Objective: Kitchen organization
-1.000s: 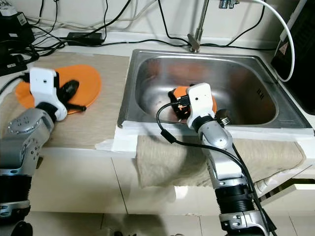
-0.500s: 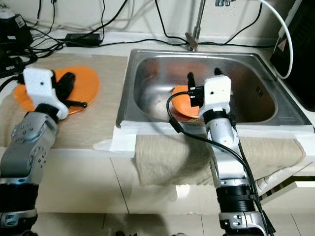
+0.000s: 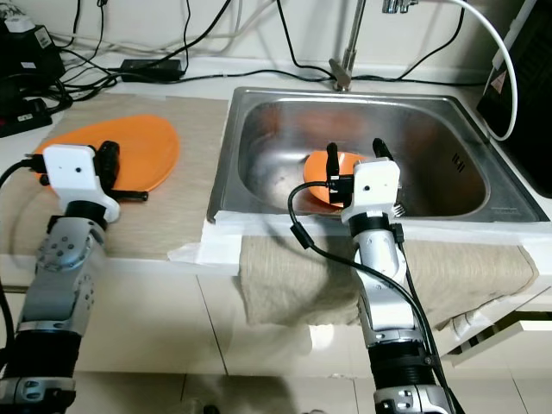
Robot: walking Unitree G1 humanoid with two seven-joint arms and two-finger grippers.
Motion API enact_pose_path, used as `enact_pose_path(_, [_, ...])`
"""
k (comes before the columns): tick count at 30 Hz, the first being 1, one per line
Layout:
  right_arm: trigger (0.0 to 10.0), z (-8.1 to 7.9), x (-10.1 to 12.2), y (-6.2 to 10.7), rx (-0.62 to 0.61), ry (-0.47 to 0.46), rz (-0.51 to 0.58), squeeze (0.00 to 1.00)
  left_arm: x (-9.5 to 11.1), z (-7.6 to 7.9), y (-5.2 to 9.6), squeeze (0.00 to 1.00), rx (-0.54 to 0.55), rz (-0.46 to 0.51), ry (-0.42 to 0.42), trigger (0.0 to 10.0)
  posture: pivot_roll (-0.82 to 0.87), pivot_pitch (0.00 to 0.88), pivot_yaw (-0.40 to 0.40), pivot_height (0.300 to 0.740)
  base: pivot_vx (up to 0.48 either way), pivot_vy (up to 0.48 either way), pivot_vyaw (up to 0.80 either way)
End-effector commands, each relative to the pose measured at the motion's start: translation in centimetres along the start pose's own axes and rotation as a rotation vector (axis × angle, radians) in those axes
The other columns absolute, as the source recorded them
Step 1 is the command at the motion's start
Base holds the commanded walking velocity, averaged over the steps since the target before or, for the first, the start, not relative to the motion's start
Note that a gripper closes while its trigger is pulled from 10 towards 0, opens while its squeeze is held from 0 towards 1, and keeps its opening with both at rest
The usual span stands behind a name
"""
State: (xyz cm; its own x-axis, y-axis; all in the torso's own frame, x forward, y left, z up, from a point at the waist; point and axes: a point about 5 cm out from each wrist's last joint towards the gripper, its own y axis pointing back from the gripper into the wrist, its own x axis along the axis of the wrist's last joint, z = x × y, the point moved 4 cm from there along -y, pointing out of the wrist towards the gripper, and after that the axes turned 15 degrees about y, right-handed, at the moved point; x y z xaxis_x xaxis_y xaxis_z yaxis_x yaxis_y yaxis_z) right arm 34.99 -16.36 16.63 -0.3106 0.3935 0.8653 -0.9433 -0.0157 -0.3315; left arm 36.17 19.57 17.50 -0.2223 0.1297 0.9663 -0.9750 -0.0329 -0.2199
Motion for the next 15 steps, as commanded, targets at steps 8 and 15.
enact_pose_path(8, [10.0,0.1,0.6,-1.1,-0.004,0.01,0.041,0.0,-0.3,2.2,-0.7,0.0,-0.088,-0.022,0.015,10.0,0.06,0.0,0.018,0.74,0.0,0.0,0.0])
enact_pose_path(15, [10.0,-0.2,0.4,-1.1,0.007,0.001,0.038,0.0,-0.2,2.6,-0.8,0.0,-0.089,-0.039,0.066,10.0,0.06,0.0,0.012,0.74,0.0,0.0,0.0])
